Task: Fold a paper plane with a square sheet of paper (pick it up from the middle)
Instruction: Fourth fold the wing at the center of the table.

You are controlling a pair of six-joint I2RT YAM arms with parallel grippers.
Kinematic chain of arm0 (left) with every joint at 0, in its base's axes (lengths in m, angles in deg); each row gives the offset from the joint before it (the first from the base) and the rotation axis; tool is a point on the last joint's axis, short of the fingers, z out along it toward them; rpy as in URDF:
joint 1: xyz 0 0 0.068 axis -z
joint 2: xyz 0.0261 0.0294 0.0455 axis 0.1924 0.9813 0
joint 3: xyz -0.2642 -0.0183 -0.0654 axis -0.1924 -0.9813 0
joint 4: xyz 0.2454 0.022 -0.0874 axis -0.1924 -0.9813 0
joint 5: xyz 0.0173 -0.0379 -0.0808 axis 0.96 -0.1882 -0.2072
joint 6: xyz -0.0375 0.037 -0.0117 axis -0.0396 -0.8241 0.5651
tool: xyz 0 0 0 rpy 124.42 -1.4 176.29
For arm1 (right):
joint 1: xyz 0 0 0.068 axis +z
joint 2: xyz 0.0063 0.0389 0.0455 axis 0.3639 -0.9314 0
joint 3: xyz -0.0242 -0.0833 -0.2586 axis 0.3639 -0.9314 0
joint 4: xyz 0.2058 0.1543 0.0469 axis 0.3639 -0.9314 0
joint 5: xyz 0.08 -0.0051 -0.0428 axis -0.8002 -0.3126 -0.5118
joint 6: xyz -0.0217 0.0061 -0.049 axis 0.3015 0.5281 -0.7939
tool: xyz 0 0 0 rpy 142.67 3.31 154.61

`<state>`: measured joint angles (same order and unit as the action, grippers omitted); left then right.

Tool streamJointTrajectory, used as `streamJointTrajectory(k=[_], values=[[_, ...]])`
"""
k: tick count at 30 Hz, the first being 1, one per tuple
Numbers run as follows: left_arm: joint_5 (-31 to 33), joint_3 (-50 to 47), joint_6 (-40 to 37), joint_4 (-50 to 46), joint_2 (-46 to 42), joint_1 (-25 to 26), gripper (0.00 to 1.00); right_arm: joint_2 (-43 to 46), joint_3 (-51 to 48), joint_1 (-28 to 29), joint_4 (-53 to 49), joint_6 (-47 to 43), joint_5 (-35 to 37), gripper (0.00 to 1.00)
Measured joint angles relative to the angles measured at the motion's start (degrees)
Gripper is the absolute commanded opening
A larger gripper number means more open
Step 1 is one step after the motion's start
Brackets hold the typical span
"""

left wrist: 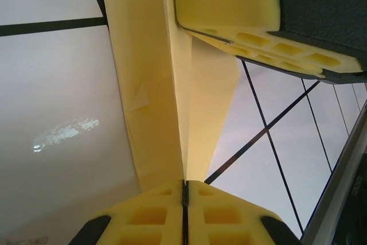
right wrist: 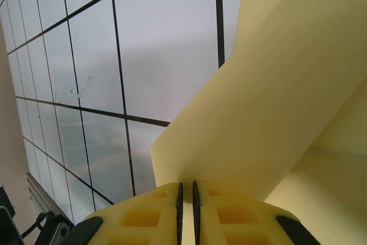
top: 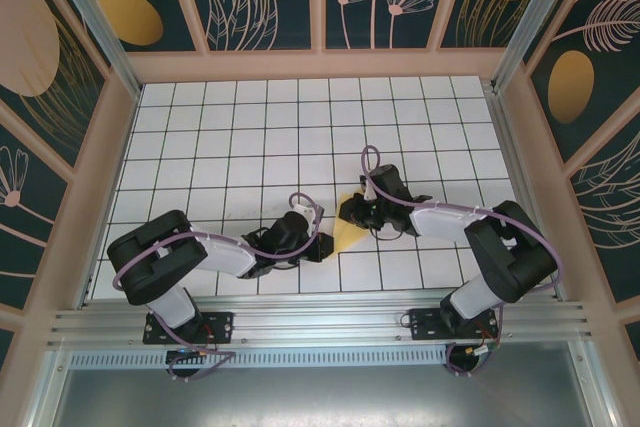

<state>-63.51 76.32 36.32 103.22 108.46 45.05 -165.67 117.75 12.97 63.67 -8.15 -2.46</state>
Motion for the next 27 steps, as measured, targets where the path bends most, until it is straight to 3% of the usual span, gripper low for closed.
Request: streamJointTrajectory(k=[5,27], values=[[0.0,0.0,0.0,0.0,0.1,0.0,0.00,0.0,0.0,0.0,0.0,0.0,0.0,0.16],[-1.3,-0.8,1.8,4.9,4.3,-0.3,0.00,3.7,-2.0,1.1,-0.5,0.0,0.6,0.19]])
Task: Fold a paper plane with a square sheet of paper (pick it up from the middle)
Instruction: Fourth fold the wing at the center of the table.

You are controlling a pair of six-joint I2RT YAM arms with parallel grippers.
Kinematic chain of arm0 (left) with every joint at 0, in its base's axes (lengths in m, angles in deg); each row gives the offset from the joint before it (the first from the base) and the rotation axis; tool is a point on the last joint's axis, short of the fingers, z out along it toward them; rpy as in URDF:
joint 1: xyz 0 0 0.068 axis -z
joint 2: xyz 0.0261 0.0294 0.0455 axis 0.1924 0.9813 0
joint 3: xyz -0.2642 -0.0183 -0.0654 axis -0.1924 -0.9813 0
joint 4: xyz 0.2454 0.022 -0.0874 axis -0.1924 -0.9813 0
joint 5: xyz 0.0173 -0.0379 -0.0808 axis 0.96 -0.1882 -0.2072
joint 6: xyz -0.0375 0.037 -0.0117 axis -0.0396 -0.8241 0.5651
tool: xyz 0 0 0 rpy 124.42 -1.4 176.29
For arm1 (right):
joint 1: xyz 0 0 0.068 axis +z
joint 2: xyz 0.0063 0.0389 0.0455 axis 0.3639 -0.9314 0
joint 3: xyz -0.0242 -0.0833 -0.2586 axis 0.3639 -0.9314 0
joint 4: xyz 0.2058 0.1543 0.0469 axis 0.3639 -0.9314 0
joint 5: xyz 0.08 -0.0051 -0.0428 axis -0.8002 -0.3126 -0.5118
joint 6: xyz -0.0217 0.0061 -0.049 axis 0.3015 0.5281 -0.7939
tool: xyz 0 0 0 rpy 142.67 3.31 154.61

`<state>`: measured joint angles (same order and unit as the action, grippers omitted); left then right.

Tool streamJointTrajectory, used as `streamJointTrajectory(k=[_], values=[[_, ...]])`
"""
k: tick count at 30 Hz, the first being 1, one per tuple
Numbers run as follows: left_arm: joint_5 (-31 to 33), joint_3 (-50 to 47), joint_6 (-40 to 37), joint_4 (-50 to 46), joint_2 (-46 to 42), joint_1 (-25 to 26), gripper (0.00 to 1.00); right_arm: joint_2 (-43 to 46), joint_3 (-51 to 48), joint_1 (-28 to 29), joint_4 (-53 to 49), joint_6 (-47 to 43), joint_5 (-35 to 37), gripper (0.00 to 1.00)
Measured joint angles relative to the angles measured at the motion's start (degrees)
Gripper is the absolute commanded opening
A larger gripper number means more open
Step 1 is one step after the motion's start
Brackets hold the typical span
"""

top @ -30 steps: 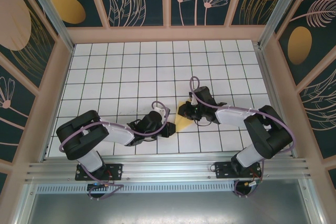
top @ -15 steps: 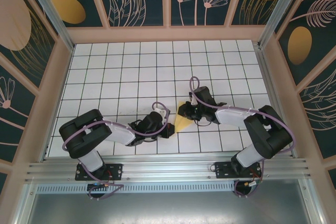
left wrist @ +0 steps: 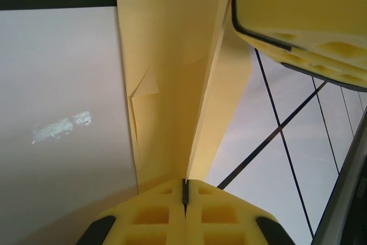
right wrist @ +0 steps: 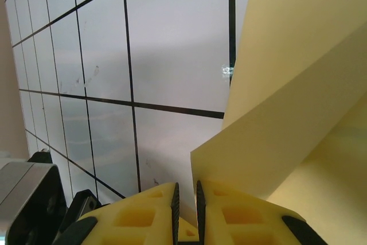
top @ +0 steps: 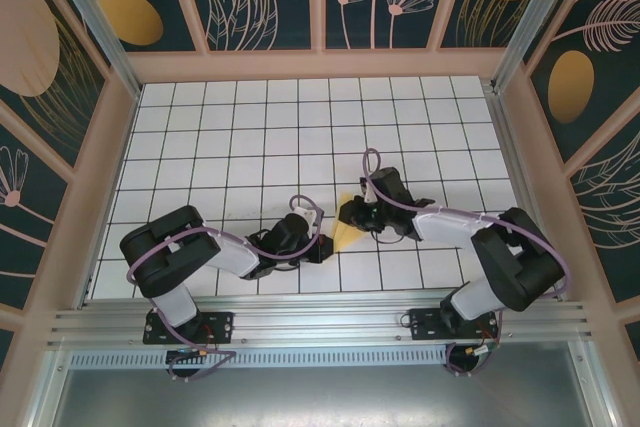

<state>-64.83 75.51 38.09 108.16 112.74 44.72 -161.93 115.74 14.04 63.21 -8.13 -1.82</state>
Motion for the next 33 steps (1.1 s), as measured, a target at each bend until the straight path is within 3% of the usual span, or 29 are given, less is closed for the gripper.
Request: streamJointTrajectory(k=[6,13,20,33], values=[[-1.0,-0.6,1.1,1.5,0.2,-0.4,0.00,2.3,-1.9,0.0,0.1,0.0,-0.3,0.18],[-2.2,-0.9,2.2,3.3,1.0,-0.9,0.00,-1.0,-2.0,0.5,1.4,0.0,-1.6,0.17],[-2.7,-0.9,2.2,3.3,0.4,-1.0,0.21,-4.5,0.1,0.5,1.4,0.0,-1.2,0.16],[-2.9,0.0,0.7,0.9,-0.7,-0.7,0.29,-4.5,0.1,0.5,1.4,0.0,-0.7,0.16]])
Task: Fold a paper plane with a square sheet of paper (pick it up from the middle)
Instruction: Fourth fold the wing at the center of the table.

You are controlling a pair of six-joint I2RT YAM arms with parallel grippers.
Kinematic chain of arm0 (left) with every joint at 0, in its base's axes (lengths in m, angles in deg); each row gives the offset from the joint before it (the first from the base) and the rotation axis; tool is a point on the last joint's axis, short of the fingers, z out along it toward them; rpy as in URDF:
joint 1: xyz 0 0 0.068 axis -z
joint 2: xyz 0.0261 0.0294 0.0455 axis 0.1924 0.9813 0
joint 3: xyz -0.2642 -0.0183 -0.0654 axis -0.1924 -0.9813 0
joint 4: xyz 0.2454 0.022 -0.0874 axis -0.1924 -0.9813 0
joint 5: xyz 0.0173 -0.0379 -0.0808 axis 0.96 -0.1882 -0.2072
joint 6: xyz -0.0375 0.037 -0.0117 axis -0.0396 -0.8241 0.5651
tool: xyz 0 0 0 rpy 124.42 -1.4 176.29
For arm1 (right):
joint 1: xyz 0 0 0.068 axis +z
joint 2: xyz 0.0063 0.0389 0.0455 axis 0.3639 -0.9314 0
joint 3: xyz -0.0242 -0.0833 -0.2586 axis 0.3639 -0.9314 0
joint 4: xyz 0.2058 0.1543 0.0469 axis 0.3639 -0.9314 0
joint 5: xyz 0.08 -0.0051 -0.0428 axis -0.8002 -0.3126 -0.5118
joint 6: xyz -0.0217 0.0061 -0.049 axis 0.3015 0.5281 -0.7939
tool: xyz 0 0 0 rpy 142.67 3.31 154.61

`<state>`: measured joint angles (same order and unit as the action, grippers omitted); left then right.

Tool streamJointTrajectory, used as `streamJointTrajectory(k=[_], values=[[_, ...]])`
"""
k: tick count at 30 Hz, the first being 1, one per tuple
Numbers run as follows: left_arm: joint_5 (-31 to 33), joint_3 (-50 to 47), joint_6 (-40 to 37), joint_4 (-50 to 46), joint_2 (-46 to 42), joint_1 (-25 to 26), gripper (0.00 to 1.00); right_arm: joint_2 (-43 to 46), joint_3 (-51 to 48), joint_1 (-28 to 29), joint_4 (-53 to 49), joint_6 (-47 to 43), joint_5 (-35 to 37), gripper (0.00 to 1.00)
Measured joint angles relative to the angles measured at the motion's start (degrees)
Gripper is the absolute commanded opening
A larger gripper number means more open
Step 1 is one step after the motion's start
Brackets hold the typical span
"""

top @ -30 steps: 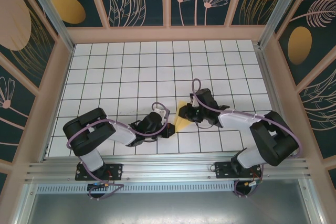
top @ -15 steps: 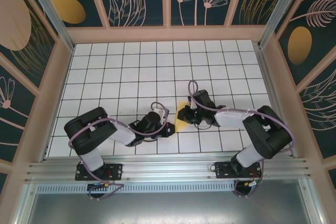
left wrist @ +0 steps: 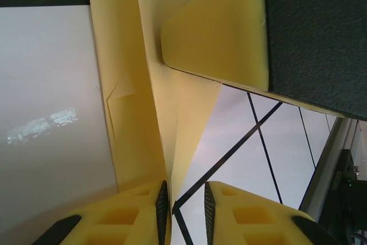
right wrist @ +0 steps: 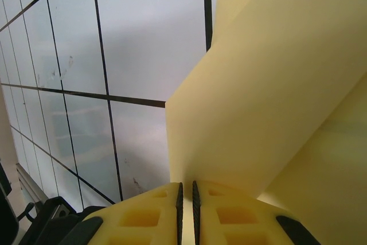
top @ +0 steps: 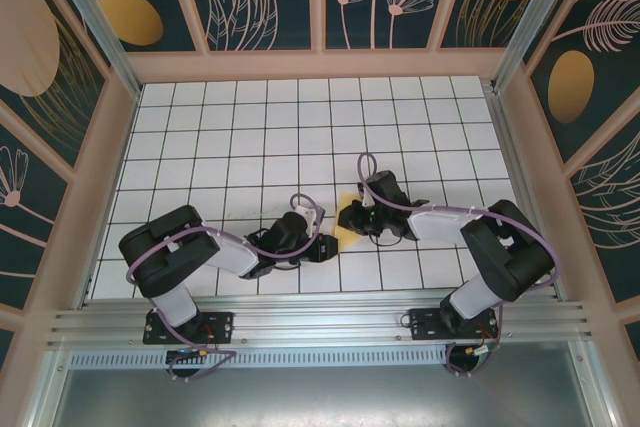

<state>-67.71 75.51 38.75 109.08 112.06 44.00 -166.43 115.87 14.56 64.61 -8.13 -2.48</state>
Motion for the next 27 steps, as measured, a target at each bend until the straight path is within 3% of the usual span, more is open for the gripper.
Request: streamJointTrajectory(k=[6,18,27], values=[[2.1,0.0,-1.2,-3.8,-2.1,0.0,0.32,0.0,0.8,0.0,0.0,0.0,0.0,0.16],[3.1,0.6,-3.3,-6.8,-1.8,0.0,0.05,0.0,1.2,0.0,0.0,0.0,0.0,0.16],[2.7,0.9,-3.3,-6.4,-1.0,-0.2,0.03,-1.7,1.2,0.0,0.0,0.0,0.9,0.16]])
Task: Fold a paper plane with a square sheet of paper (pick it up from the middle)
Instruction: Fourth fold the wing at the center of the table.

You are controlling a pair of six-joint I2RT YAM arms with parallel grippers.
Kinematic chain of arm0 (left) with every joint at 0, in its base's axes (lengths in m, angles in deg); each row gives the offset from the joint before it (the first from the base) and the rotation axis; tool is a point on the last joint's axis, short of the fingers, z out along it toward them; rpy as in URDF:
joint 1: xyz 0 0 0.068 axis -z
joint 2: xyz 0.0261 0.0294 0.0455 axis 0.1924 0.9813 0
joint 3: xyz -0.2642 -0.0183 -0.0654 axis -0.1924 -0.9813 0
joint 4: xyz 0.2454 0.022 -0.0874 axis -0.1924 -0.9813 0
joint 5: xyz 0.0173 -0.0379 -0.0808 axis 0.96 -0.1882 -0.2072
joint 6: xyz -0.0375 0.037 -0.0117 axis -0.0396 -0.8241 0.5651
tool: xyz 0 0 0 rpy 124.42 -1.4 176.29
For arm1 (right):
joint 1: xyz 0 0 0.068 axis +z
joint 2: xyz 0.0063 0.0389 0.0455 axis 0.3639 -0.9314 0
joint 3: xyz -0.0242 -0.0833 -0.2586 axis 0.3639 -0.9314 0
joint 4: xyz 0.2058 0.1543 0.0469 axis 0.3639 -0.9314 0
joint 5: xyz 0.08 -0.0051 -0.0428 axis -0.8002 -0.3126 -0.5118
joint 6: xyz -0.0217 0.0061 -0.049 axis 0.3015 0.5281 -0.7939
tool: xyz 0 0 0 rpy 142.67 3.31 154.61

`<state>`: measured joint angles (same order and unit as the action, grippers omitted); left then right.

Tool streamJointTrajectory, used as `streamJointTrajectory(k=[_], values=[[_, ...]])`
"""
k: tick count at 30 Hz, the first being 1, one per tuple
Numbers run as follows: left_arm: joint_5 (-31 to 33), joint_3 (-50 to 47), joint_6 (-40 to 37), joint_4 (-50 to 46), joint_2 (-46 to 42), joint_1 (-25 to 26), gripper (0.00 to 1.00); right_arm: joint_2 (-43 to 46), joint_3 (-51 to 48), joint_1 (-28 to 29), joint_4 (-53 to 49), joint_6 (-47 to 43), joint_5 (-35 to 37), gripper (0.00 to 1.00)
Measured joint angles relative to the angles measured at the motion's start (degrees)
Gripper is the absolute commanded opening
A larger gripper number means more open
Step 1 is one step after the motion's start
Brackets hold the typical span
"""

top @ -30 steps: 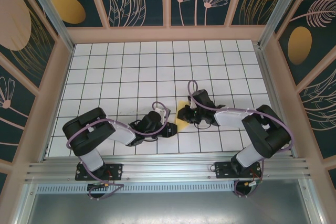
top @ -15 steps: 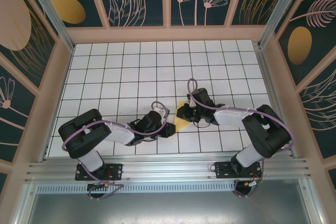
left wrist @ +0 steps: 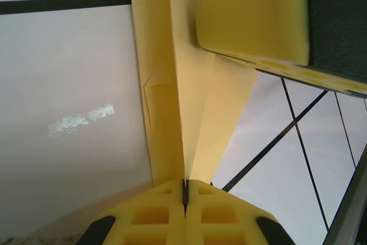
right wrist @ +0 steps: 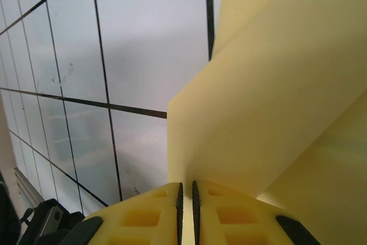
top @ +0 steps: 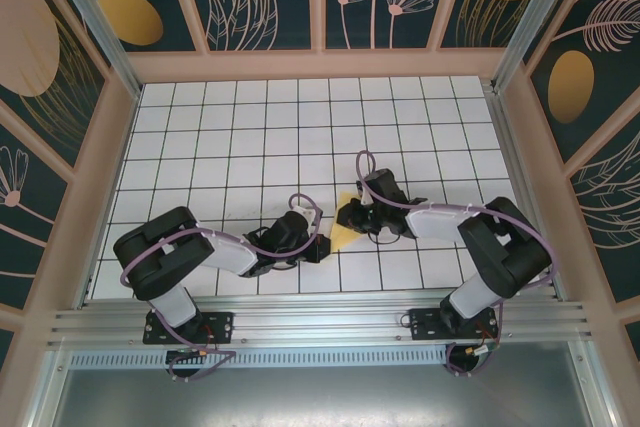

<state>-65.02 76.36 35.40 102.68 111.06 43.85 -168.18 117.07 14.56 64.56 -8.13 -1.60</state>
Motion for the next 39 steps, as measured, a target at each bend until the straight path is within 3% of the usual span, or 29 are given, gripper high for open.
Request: streamJointTrajectory(k=[10,16,20,26,39], values=[[-0.4,0.1,0.5,0.6,0.2,-0.2,0.06,-2.5,0.0,0.0,0.9,0.0,0.6,0.16],[-0.3,-0.2,1.8,0.3,-1.2,-0.1,0.26,-3.0,0.0,0.0,0.9,0.0,0.7,0.16],[1.1,-1.7,2.6,-1.7,-6.2,-0.1,0.24,-3.6,0.0,0.0,1.7,0.0,0.5,0.16],[0.9,-1.8,4.4,-1.3,-10.3,-0.1,0.09,-3.8,0.0,0.0,2.2,0.0,0.4,0.16],[-2.6,1.5,6.6,1.3,-2.7,-0.1,0.04,-3.8,0.0,0.1,2.2,0.0,0.4,0.16]])
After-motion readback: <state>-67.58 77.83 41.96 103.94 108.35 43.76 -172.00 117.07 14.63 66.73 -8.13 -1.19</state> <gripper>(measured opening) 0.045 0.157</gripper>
